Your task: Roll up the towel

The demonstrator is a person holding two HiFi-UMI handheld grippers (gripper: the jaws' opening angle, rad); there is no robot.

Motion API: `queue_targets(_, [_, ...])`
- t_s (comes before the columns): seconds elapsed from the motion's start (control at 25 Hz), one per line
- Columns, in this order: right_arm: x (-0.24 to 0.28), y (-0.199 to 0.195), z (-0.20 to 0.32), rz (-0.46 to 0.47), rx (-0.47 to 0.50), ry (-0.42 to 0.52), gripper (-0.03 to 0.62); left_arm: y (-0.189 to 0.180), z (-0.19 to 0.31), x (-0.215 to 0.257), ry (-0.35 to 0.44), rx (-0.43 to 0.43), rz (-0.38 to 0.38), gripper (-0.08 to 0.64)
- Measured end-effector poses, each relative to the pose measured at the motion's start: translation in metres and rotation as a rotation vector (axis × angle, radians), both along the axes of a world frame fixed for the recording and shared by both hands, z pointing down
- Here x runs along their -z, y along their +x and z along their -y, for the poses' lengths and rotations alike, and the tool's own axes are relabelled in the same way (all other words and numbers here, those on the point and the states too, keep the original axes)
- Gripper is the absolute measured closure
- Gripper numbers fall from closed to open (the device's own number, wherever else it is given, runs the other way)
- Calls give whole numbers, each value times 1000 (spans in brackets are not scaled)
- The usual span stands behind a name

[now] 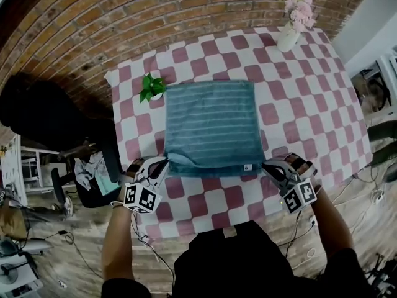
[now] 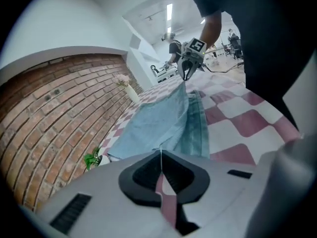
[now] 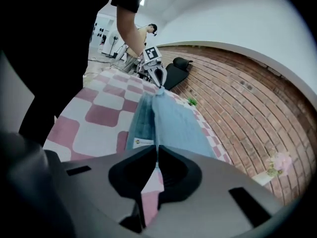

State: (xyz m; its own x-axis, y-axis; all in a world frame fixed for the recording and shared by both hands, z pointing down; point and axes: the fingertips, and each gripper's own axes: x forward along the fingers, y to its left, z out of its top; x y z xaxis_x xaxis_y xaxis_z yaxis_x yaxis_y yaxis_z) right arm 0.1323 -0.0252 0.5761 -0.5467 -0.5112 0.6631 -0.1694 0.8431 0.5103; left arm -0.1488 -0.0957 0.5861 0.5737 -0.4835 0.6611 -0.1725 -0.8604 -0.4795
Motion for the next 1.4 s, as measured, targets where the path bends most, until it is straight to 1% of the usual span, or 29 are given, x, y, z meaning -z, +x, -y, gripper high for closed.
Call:
queue_targets(0.08, [-17,1,-12,-40,24,-24,575,2,-8,-10,-16,-24,21,552])
queue_targets(0.12, [-25,1,-16,-53,32,-40,575,2,-12,-16,-36,-38,36,532])
queue_targets(0.2, [-41,0,-25,-70,48,-79,572,-2,-20,-29,-100,-55,70,437])
queue_targets(0.28, [-62,3,-37,-84,76,-156,565,-10,-27,-38,-181,-39,91,391])
queue_targets(0.32, [-69,4,-43,-80,83,-207,506,-16,-30,-40,-221,-19,90,313])
queue_targets(0.36, [-71,4,-46,-55,73,-247,424,-20,-32,-39,-253,10,68,269])
queue_targets(0.4, [-66,4,-45,-12,45,-266,417,-23,-32,-34,-272,47,23,270])
queue_targets(0.48, [-49,4,-33,82,-33,-253,417,-19,-30,-18,-286,119,-105,285])
queue_targets(0.52, [-43,4,-27,102,-61,-235,430,-13,-31,-11,-284,136,-155,303])
queue_targets(0.56, [-42,4,-21,94,-73,-214,456,-6,-32,-7,-276,136,-177,311])
queue_targets(0.6, [-45,5,-18,62,-73,-193,474,1,-34,-8,-267,124,-170,316])
queue_targets(0.64, [-52,6,-15,17,-62,-179,491,7,-35,-14,-261,107,-140,319])
queue_targets(0.68, [-59,7,-14,-27,-47,-175,492,10,-36,-22,-261,88,-94,325])
queue_targets(0.72, [-65,8,-13,-61,-34,-176,492,11,-36,-31,-263,71,-46,356])
queue_targets(0.8, [-70,9,-9,-80,-40,-187,508,10,-35,-45,-274,56,22,393])
queue_targets(0.84, [-70,9,-7,-72,-58,-200,543,9,-33,-48,-283,59,32,454])
queue_targets(0.88, [-69,10,-4,-61,-78,-216,565,9,-32,-49,-292,63,31,528])
queue_targets(1.0, [-60,8,-2,-16,-111,-242,573,9,-31,-41,-297,60,10,538])
queue_targets(1.08, [-38,7,-3,58,-127,-227,575,9,-32,-29,-280,66,-33,540])
queue_targets(1.12, [-27,7,-5,87,-128,-213,575,6,-34,-25,-269,67,-42,540])
queue_targets(1.16, [-20,7,-9,97,-121,-202,575,3,-36,-25,-259,66,-38,540])
queue_targets(1.24, [-24,6,-20,63,-82,-205,574,-1,-42,-32,-251,56,-6,537])
queue_targets(1.32, [-44,2,-31,-4,-40,-222,574,-2,-46,-43,-248,46,34,537])
queue_targets(1.4, [-61,4,-36,-46,-44,-232,571,-3,-47,-51,-251,57,65,531])
